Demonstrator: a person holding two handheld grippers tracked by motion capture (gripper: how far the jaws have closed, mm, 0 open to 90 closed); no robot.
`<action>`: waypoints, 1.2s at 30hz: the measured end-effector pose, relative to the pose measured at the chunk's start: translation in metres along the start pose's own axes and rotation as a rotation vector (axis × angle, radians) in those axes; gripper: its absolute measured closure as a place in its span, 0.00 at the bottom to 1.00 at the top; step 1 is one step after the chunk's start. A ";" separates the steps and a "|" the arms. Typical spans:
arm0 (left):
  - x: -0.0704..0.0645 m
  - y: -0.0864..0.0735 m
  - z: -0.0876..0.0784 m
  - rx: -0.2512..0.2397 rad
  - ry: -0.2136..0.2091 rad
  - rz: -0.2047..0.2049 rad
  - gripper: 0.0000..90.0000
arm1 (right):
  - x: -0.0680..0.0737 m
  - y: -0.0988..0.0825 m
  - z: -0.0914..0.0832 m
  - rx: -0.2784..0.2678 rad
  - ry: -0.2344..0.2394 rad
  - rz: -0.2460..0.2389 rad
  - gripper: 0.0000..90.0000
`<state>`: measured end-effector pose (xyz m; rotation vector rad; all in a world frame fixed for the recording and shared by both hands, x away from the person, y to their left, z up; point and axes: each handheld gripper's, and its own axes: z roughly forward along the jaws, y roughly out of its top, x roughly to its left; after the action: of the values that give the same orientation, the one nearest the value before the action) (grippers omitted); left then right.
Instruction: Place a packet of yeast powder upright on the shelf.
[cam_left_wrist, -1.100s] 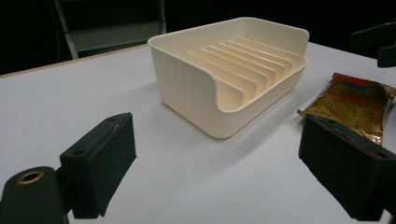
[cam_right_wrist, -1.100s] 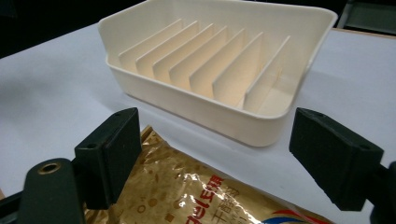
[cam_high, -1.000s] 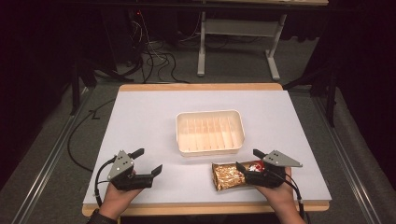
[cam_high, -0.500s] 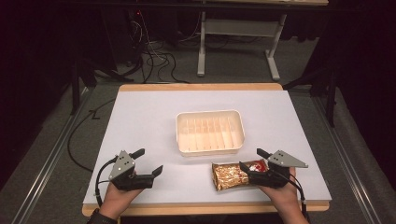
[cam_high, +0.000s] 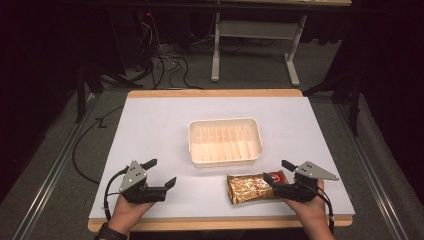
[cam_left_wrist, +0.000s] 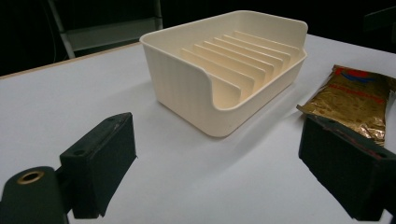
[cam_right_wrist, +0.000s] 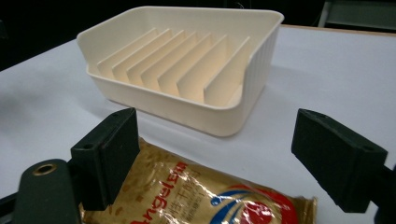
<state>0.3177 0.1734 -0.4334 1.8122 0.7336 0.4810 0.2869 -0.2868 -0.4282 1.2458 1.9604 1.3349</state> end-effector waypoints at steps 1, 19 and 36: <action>0.000 0.000 0.001 0.001 -0.004 -0.001 0.13 | -0.001 -0.001 -0.002 0.005 -0.006 0.003 0.17; -0.004 0.008 0.022 0.003 -0.056 0.014 0.13 | -0.021 -0.020 -0.019 0.112 -0.034 0.169 0.13; -0.006 0.011 0.031 0.004 -0.081 0.022 0.13 | -0.034 -0.049 -0.014 0.270 0.006 0.284 0.38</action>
<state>0.3359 0.1450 -0.4338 1.8343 0.6599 0.4178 0.2721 -0.3285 -0.4701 1.7020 2.0788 1.2283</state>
